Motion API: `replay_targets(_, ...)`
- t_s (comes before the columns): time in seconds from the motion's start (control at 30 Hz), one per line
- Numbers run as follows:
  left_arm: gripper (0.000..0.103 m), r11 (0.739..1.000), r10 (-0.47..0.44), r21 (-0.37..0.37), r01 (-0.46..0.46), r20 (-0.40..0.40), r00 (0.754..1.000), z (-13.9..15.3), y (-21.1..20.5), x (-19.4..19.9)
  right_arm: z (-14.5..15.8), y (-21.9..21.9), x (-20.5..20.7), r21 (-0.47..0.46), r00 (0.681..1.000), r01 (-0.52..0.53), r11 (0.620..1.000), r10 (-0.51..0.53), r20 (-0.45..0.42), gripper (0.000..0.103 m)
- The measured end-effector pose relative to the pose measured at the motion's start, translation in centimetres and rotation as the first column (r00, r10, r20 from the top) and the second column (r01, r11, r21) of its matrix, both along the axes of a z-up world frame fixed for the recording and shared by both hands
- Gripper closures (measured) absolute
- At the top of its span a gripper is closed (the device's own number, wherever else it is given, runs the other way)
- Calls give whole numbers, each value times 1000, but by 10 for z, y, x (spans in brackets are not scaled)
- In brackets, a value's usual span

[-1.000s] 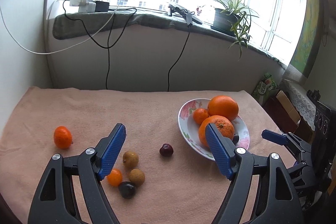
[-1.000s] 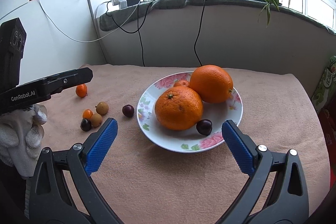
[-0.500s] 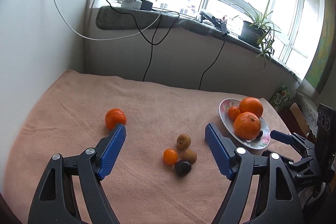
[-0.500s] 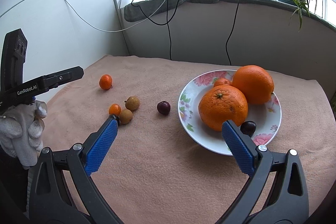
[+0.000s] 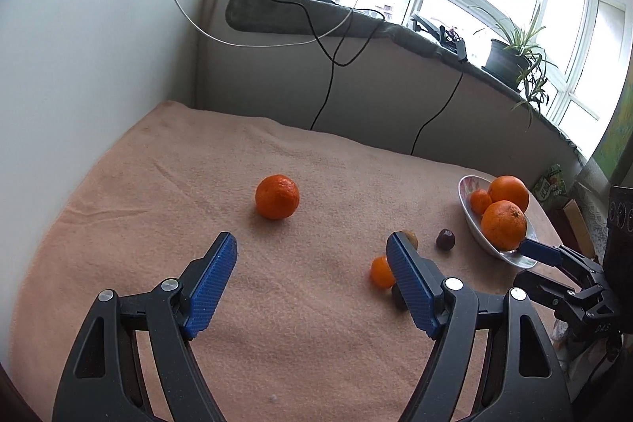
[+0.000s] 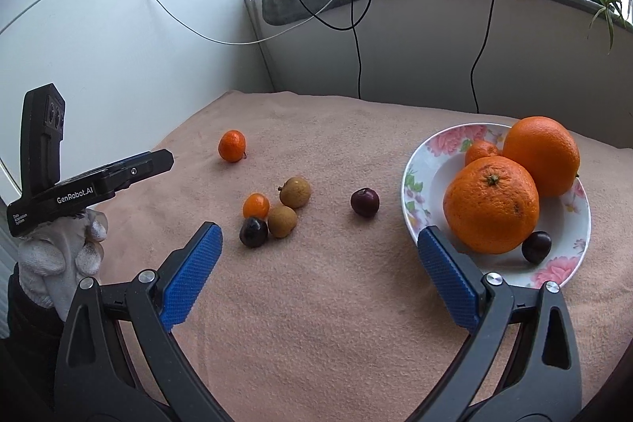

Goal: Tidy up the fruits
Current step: 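Move both open tools back toward the small fruit on the towel, then grasp a second tangerine with the left tool while the right tool grasps a brown kiwi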

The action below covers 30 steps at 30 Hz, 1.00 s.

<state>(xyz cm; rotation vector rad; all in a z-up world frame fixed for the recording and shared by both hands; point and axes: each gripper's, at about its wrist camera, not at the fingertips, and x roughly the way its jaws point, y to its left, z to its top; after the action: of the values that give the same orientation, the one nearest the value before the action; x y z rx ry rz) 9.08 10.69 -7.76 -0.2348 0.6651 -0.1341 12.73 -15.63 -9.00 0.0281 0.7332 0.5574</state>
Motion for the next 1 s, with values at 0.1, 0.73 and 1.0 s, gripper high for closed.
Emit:
replay_targets(0.1, 25, 1000, 3, -1, -3, -8, 1000, -3, 5, 7, -2, 8, 8, -1, 1000, -6, 1000, 6, -14, 12)
replay_targets(0.73, 34, 1000, -13, 4, 14, -74, 997, -22, 12, 63, -29, 60, 57, -32, 992, -57, 998, 53, -117, 47)
replay_targets(1.0, 37, 1000, -12, -16, 10, -109, 994, -35, 17, 75, -36, 67, 67, -45, 990, -67, 997, 60, -131, 51)
